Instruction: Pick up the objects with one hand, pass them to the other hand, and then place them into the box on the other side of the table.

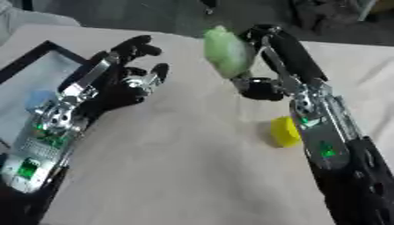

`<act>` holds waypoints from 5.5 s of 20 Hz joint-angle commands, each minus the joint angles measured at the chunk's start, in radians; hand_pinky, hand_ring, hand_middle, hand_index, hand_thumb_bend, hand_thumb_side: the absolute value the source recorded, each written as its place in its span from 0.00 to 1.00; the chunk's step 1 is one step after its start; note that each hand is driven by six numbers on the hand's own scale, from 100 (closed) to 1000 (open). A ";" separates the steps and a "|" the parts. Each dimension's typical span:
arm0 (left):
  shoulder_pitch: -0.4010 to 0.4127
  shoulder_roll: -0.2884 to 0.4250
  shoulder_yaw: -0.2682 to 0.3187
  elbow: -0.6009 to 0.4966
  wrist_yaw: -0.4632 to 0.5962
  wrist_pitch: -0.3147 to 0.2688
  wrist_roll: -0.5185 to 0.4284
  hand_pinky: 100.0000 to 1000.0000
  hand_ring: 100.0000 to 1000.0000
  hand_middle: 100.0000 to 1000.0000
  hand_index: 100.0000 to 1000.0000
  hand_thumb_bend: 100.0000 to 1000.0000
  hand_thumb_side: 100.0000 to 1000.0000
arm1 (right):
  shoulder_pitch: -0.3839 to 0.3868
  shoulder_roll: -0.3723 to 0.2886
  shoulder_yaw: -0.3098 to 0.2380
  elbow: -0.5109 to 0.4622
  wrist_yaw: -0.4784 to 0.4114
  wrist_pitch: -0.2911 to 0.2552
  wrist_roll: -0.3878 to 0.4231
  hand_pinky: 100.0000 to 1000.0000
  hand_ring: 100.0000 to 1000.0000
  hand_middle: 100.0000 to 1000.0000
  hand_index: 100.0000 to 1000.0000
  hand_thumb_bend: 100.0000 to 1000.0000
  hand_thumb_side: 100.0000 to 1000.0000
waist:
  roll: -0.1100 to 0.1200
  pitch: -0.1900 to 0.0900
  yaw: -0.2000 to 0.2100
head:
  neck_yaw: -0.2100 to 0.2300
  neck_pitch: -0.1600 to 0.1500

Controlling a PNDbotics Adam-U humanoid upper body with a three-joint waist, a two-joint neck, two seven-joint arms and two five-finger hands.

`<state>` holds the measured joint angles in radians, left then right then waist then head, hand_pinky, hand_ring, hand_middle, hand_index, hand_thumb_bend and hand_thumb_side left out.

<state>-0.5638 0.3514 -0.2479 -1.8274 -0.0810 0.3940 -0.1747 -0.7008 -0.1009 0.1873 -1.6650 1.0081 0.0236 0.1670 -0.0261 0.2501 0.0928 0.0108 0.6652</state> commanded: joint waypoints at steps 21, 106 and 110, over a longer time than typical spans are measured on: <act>-0.015 0.001 -0.023 0.021 0.068 -0.055 -0.061 0.88 1.00 1.00 0.80 0.29 0.58 | -0.029 0.003 0.057 -0.020 0.012 -0.082 -0.014 0.75 0.52 0.37 0.54 0.00 0.00 | 0.002 -0.004 0.004 | -0.013 0.060; -0.017 -0.015 -0.068 0.087 0.338 0.108 0.131 0.62 0.71 0.61 0.41 0.00 0.35 | -0.051 0.037 0.172 0.005 -0.148 -0.123 -0.018 0.70 0.50 0.39 0.58 0.03 0.00 | 0.004 -0.010 0.008 | 0.012 0.026; -0.016 -0.014 -0.072 0.093 0.415 0.106 0.178 0.57 0.65 0.54 0.35 0.00 0.33 | -0.051 0.034 0.164 0.005 -0.153 -0.120 -0.002 0.74 0.57 0.46 0.65 0.23 0.00 | 0.004 -0.010 0.007 | 0.013 0.023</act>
<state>-0.5648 0.3257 -0.3306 -1.7367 0.3149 0.4989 -0.0176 -0.7316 -0.0736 0.3483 -1.6385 0.8662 -0.0914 0.1576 -0.0259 0.2501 0.0993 0.0201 0.7002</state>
